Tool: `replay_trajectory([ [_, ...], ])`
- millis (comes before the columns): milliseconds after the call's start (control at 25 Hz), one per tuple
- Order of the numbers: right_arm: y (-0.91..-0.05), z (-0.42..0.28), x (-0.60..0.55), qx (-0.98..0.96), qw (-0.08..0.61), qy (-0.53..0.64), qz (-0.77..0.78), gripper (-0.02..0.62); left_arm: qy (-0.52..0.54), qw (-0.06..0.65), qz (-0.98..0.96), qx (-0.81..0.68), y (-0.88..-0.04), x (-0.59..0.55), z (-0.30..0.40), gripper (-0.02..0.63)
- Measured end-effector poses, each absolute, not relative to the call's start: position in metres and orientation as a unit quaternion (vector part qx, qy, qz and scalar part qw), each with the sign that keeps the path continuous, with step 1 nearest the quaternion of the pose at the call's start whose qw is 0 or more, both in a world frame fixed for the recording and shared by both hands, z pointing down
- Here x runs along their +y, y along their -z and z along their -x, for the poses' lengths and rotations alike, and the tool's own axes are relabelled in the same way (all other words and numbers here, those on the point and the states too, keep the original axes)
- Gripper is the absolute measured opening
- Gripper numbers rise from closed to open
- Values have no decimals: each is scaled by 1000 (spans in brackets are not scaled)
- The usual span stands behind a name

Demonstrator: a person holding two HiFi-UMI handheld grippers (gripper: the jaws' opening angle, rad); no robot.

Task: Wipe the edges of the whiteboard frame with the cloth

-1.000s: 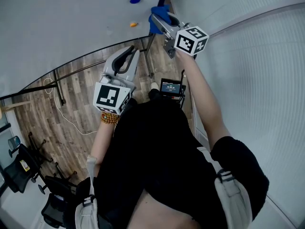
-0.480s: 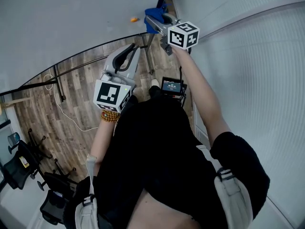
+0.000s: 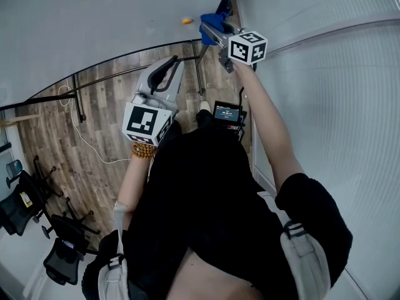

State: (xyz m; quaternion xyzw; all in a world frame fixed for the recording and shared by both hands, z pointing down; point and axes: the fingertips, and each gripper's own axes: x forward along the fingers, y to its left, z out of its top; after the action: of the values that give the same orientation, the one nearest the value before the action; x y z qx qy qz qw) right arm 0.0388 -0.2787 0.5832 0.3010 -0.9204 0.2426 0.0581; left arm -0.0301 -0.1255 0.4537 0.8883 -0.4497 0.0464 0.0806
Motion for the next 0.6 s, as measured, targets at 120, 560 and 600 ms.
replay_trajectory([
  [120,-600,-40,-282,-919,71,-249,-299,115,-49,82,-886,-453,-457,-130,32,149],
  [560,-669,-43,-287,-909,122,-273,-292,115,-63,93,-878,-466,-477,-136,39,150],
  [600,-674,-43,-287,-907,127,-276,-291,115,-64,93,-877,-468,-478,-136,41,150],
])
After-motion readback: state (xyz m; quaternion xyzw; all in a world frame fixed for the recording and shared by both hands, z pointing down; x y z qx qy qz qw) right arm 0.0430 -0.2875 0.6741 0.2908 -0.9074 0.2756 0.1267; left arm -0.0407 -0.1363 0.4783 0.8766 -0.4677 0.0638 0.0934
